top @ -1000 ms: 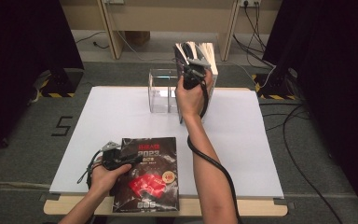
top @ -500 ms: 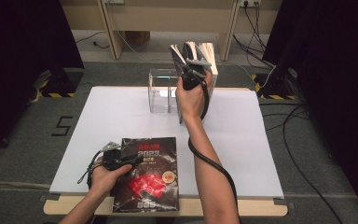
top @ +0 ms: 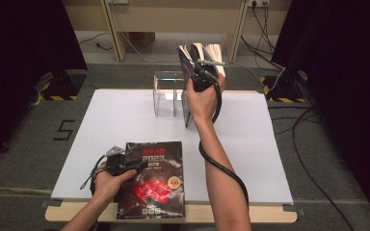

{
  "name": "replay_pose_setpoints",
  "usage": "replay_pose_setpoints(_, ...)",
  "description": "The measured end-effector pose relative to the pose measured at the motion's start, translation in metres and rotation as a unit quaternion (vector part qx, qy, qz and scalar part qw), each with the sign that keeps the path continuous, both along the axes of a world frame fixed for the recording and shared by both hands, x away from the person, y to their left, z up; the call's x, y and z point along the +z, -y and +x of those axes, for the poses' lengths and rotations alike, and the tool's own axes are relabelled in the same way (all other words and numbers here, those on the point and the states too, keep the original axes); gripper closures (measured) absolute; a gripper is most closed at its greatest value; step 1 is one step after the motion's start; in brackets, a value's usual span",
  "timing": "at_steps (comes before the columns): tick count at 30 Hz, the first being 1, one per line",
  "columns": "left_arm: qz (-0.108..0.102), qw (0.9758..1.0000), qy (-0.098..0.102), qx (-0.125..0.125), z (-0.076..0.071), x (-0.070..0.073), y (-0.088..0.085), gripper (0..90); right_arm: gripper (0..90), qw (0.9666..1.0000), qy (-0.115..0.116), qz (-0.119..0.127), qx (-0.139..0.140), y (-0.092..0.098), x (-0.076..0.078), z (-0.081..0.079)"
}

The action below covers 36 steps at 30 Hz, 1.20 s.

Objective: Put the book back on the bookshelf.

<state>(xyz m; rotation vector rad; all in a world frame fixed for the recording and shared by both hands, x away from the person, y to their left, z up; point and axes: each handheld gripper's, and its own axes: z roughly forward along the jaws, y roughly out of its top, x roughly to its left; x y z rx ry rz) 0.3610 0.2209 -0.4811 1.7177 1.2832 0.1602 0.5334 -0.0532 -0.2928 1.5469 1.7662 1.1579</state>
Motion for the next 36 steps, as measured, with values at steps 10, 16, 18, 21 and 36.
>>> replay_pose_setpoints(10,-0.001,1.0000,-0.002,0.000,0.000,-0.001,0.000,60.6,78.0,1.0000,0.000,0.007,0.003,0.001,0.001,-0.004)
replay_pose_setpoints(16,0.001,1.0000,-0.002,-0.001,0.000,-0.001,0.001,60.7,81.0,0.9999,0.002,-0.015,-0.001,-0.007,0.005,-0.005)
replay_pose_setpoints(18,0.001,1.0000,-0.002,-0.002,0.000,-0.001,0.001,60.6,83.5,0.9996,-0.001,-0.027,-0.010,-0.010,0.007,-0.004)
replay_pose_setpoints(21,0.000,1.0000,-0.003,-0.004,0.000,-0.002,0.001,60.6,83.7,0.9993,-0.003,-0.033,-0.017,-0.013,0.009,-0.002)
replay_pose_setpoints(36,-0.003,1.0000,-0.006,-0.002,0.001,-0.002,-0.001,60.5,79.0,0.9991,-0.024,-0.030,-0.021,-0.018,0.010,0.022)
